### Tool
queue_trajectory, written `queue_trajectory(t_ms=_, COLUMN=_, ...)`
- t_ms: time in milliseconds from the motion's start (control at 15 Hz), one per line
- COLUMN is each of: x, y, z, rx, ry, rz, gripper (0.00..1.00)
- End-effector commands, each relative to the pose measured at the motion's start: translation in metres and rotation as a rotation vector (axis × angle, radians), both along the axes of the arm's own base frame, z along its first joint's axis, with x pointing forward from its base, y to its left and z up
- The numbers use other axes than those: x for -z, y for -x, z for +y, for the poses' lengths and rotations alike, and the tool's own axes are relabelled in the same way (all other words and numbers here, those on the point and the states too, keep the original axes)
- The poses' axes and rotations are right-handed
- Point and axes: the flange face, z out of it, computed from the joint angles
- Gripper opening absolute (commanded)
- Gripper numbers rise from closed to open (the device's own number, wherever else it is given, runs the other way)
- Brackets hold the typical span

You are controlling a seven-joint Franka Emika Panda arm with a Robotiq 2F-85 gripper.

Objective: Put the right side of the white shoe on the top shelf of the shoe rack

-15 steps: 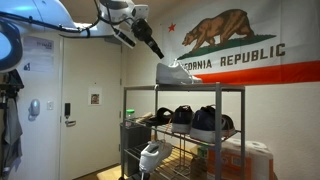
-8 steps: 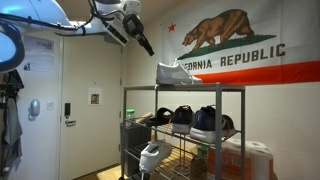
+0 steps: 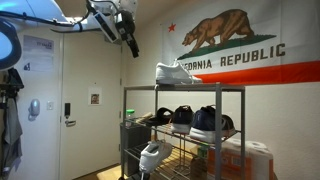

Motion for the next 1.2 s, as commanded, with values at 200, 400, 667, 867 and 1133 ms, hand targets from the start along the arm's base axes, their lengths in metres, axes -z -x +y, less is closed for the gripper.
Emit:
queue_trajectory(t_ms=200, x=0.023, y=0.018, z=-0.006, rx=-0.128, ry=-0.074, rz=0.127, gripper=1.0)
queue_trajectory(t_ms=400, x=0.048, y=0.016, z=0.001, rx=-0.211, ry=-0.099, rz=0.173, gripper=1.0)
queue_trajectory(t_ms=667, x=0.085, y=0.012, z=0.009, rx=-0.328, ry=-0.109, rz=0.211, gripper=1.0)
queue_trajectory(t_ms=867, x=0.12, y=0.007, z=0.015, rx=-0.414, ry=-0.108, rz=0.219, gripper=1.0)
queue_trajectory(t_ms=1133, x=0.175, y=0.001, z=0.017, rx=-0.536, ry=-0.134, rz=0.196, gripper=1.0)
